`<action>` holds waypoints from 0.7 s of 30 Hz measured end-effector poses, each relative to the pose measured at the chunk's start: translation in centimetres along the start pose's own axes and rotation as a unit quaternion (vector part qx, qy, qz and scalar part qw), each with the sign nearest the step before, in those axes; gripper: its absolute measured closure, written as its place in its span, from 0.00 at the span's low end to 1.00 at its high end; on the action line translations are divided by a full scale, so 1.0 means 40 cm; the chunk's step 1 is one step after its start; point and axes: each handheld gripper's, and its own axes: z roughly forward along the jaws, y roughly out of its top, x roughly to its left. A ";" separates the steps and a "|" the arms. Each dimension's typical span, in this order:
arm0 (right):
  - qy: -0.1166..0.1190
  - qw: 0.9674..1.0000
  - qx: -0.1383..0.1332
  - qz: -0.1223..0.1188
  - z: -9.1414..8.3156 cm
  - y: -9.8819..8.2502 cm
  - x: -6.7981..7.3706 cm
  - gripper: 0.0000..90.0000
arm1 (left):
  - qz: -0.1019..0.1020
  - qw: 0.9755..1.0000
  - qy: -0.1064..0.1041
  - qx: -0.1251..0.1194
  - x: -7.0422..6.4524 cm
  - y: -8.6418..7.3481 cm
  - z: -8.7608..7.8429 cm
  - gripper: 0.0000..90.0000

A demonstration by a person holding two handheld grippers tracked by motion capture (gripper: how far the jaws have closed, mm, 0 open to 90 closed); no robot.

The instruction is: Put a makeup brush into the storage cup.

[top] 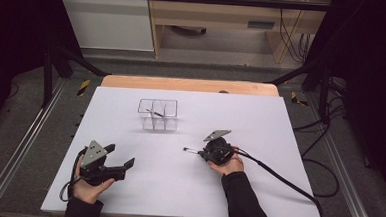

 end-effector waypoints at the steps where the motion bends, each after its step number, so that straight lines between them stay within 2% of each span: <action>1: 0.000 1.000 0.001 0.000 0.000 0.000 0.000 0.87 | 0.000 1.000 0.000 0.000 0.000 0.000 0.000 0.15; 7: 0.001 1.000 0.004 0.000 -0.003 -0.002 0.003 0.93 | 0.000 1.000 -0.001 0.000 0.000 0.000 0.000 0.16; 16: -0.003 1.000 0.003 0.009 -0.003 -0.002 0.006 0.93 | -0.001 1.000 -0.003 0.001 -0.001 0.000 0.001 0.16; 21: -0.005 1.000 0.004 0.012 -0.009 0.000 0.007 0.81 | -0.001 1.000 -0.003 0.001 -0.001 0.000 0.001 0.16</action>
